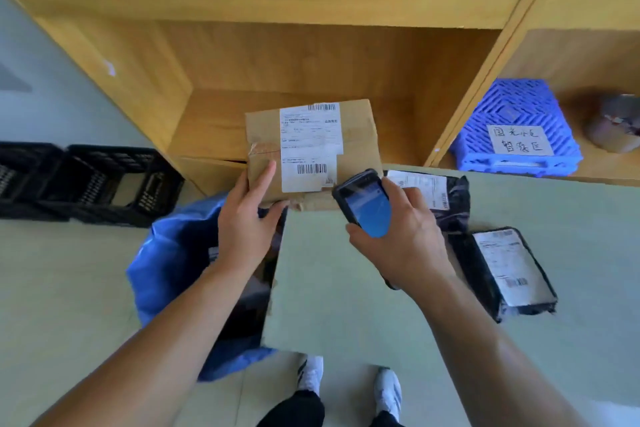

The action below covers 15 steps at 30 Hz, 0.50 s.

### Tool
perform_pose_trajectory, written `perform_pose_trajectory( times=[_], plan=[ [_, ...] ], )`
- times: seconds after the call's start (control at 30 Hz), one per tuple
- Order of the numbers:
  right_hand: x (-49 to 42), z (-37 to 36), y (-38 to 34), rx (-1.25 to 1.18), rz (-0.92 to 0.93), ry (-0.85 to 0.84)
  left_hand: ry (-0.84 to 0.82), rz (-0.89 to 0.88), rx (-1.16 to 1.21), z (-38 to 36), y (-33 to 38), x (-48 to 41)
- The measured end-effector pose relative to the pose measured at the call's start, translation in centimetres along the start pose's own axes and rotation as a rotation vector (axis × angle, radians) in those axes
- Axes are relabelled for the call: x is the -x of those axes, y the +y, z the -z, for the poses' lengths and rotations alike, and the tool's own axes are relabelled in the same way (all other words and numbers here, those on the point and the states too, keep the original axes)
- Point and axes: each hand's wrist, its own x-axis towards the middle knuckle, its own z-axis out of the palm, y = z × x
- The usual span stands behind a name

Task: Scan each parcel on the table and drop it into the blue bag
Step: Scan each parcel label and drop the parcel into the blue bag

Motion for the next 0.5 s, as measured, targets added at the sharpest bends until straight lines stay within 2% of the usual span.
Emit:
perform_pose_trajectory(
  times=[0.1,0.3,0.5],
  plan=[
    [-0.6,-2.8,-3.4,0.001,0.071,-0.044,0.063,0.076,-0.008,4.0,-3.8,1.8],
    [-1.3,-8.1,-9.1,0.058,0.165,-0.147,0.079,0.251,-0.140,9.5,-10.3,6.5],
    [-0.4,-12.7,-13.0,0.079,0.198,-0.241,-0.002,0.457,-0.257,11.4,-16.5,12.5]
  ],
)
